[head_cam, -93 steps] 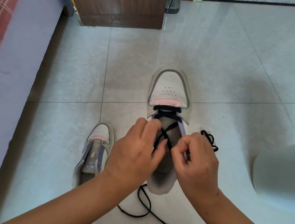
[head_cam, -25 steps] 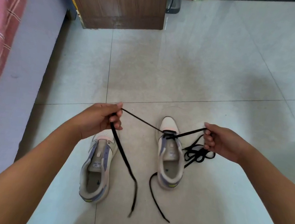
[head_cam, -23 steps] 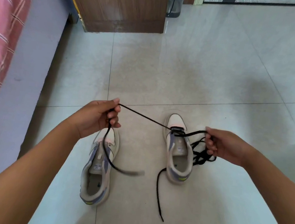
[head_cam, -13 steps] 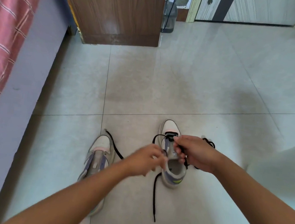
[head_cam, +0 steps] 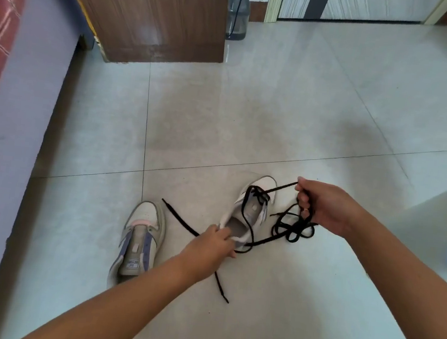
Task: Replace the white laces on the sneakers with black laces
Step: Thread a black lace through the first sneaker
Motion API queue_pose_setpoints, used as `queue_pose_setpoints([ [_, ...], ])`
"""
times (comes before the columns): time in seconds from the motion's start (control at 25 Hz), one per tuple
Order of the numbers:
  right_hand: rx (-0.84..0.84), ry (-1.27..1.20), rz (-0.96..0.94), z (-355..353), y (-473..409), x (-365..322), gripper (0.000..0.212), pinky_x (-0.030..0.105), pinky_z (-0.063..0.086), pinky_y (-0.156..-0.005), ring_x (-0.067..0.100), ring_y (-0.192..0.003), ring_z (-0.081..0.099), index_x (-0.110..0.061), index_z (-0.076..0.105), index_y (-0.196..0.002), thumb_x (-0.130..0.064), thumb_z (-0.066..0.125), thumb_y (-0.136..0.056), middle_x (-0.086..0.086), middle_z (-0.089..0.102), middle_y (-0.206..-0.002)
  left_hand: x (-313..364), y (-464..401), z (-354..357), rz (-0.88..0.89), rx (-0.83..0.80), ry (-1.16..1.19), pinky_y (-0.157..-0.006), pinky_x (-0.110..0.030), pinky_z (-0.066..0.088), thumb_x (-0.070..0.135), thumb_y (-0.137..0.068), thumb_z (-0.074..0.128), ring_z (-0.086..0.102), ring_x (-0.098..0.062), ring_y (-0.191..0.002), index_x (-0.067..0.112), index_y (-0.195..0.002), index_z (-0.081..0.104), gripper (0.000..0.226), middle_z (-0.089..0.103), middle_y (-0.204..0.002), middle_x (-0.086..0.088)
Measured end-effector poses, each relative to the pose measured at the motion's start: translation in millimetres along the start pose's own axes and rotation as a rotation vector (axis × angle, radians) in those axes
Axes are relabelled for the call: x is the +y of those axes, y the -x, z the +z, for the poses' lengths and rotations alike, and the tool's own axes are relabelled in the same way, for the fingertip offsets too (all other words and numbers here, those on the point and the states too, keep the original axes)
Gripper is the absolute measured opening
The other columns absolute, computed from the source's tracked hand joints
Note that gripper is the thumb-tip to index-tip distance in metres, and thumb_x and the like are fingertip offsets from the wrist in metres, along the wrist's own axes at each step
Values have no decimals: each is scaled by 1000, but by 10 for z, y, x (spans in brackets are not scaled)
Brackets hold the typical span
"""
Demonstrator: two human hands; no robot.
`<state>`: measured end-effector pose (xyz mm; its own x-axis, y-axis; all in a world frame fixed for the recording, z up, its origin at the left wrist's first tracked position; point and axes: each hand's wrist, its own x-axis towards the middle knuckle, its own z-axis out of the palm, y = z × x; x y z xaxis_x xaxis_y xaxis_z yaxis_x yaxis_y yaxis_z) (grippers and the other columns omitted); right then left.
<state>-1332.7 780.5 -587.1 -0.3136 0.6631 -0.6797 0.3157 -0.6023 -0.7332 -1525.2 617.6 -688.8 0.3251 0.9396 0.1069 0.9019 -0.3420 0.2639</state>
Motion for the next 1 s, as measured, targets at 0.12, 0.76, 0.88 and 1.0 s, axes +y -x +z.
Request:
queue_pose_setpoints([
  [0.12,63,168,-15,-211,215,6,26,27,32,-56,14,-53,36,-12,60,-75,-32,59,-90,0,39,-52,-238,115,-91,-19,159,63,-50,-22,43,9,-56,85,51,-21,-48,13,-65,67,20,59,-67,-3],
  [0.76,309,-81,-67,-1127,1720,1152,55,30,50,-74,15,-61,50,-12,67,-67,-60,83,-45,5,48,-62,1353,611,-56,89,98,150,-33,-25,38,26,-80,51,51,-19,-56,16,-54,61,30,54,-62,1],
  [0.88,300,-78,-16,-1045,1468,1202,35,29,39,-63,19,-61,40,-7,63,-74,-41,72,-71,2,45,-57,1397,795,144,112,17,81,-30,-23,35,30,-80,50,55,-16,-52,19,-49,58,34,54,-59,4],
  [1.0,256,-33,-2,-1009,1321,1309,26,27,36,-59,17,-61,38,-5,63,-78,-29,62,-87,2,44,-57,1402,911,359,113,-22,80,-29,-22,36,31,-79,48,56,-16,-50,19,-48,59,35,55,-59,3],
])
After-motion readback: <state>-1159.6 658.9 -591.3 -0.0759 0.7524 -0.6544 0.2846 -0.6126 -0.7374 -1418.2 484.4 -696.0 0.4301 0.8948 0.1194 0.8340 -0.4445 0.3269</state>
